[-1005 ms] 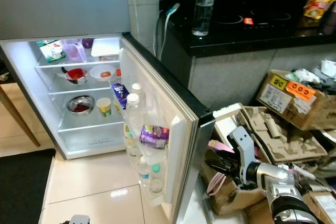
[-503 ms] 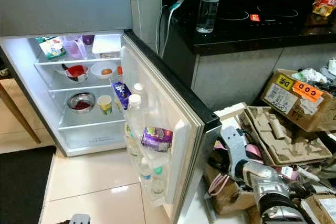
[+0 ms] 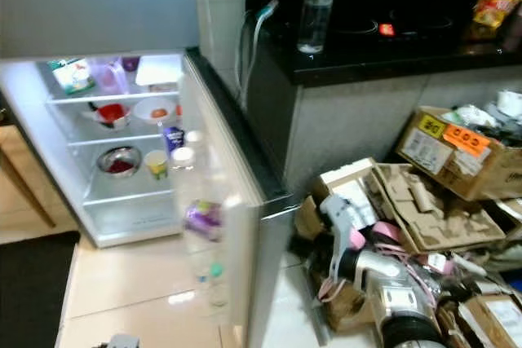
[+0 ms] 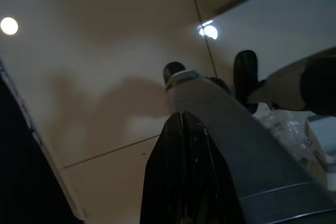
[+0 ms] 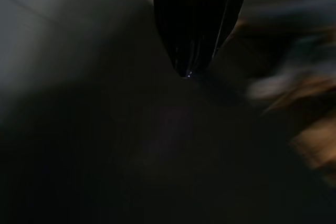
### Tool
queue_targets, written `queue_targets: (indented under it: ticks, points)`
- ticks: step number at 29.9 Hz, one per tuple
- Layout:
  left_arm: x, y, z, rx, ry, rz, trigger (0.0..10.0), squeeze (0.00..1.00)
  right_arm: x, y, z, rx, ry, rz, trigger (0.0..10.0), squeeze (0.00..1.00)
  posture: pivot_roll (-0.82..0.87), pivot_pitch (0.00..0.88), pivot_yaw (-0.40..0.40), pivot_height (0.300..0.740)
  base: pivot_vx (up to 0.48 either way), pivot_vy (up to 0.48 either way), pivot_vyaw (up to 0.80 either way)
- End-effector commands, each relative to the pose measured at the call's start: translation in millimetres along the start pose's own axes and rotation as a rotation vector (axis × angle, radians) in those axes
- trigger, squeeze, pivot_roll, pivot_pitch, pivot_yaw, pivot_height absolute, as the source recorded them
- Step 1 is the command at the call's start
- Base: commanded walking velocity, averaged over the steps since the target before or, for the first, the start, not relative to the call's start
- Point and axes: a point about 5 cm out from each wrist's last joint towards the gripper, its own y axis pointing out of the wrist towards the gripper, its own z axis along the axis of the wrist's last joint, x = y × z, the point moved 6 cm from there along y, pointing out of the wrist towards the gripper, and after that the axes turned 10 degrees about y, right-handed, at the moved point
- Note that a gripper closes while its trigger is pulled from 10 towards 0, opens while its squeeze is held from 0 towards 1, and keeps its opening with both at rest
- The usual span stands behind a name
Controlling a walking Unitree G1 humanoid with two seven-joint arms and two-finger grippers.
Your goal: Restocking fridge
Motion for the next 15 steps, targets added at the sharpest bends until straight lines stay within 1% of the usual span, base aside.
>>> queue_targets:
  ticks: [1,2,3,5,6,7,8,9,10,11,12,13,14,15]
  points:
    - [6.7,-2.0,-17.1,-0.052,-0.005,-0.021,10.0,0.0,-42.7,22.8,20.4,0.049,0.016,0.255,10.0,0.0,-0.11,0.0,-0.004,0.74,0.0,0.0,0.0]
    - [6.7,-2.0,-17.1,-0.052,-0.005,-0.021,10.0,0.0,-42.7,22.8,20.4,0.049,0.016,0.255,10.0,0.0,-0.11,0.0,-0.004,0.74,0.0,0.0,0.0]
    - [7.1,-1.9,-17.1,-0.052,-0.006,-0.021,10.0,0.0,-51.4,23.9,29.6,0.093,0.027,0.302,10.0,0.0,-0.11,0.0,-0.004,0.74,0.0,0.0,0.0]
    - [7.1,-1.9,-17.1,-0.052,-0.006,-0.021,10.0,0.0,-51.4,23.9,29.6,0.093,0.027,0.302,10.0,0.0,-0.11,0.0,-0.004,0.74,0.0,0.0,0.0]
    - [7.7,-1.8,-17.0,-0.052,-0.006,-0.022,10.0,0.0,-48.0,23.1,35.5,0.125,0.017,0.287,10.0,0.0,-0.11,0.0,-0.004,0.74,0.0,0.0,0.0]
    - [7.7,-1.8,-17.0,-0.052,-0.006,-0.022,10.0,0.0,-48.0,23.1,35.5,0.125,0.017,0.287,10.0,0.0,-0.11,0.0,-0.004,0.74,0.0,0.0,0.0]
    - [8.1,-1.7,-16.9,-0.052,-0.006,-0.022,10.0,0.0,-16.2,20.6,37.4,0.147,-0.035,0.112,10.0,0.0,-0.11,0.0,-0.006,0.74,0.0,0.0,0.0]
    - [8.1,-1.7,-16.9,-0.052,-0.006,-0.022,10.0,0.0,-16.2,20.6,37.4,0.147,-0.035,0.112,10.0,0.0,-0.11,0.0,-0.006,0.74,0.0,0.0,0.0]
    - [8.4,-1.6,-16.9,-0.053,-0.006,-0.023,10.0,0.0,14.3,14.1,35.2,0.151,-0.055,-0.073,10.0,0.0,-0.11,0.0,-0.005,0.74,0.0,0.0,0.0]
    - [8.5,-1.6,-17.1,-0.054,-0.005,-0.022,10.0,0.0,40.0,4.6,28.4,0.136,-0.067,-0.239,10.0,0.0,-0.11,0.0,-0.005,0.74,0.0,0.0,0.0]
    - [8.5,-1.6,-17.3,-0.055,-0.005,-0.022,10.0,0.0,53.2,-2.5,23.7,0.124,-0.071,-0.333,10.0,0.0,-0.11,0.0,-0.005,0.74,0.0,0.0,0.0]
    - [8.4,-1.7,-17.6,-0.056,-0.005,-0.021,10.0,0.0,61.7,-10.1,15.2,0.087,-0.066,-0.409,10.0,0.0,-0.11,0.0,-0.005,0.74,0.0,0.0,0.0]
    - [8.4,-1.7,-17.6,-0.056,-0.005,-0.021,10.0,0.0,61.7,-10.1,15.2,0.087,-0.066,-0.409,10.0,0.0,-0.11,0.0,-0.005,0.74,0.0,0.0,0.0]
    - [8.3,-1.7,-17.8,-0.057,-0.004,-0.021,10.0,0.0,65.4,-14.4,9.7,0.062,-0.065,-0.448,10.0,0.0,-0.11,0.0,-0.005,0.74,0.0,0.0,0.0]
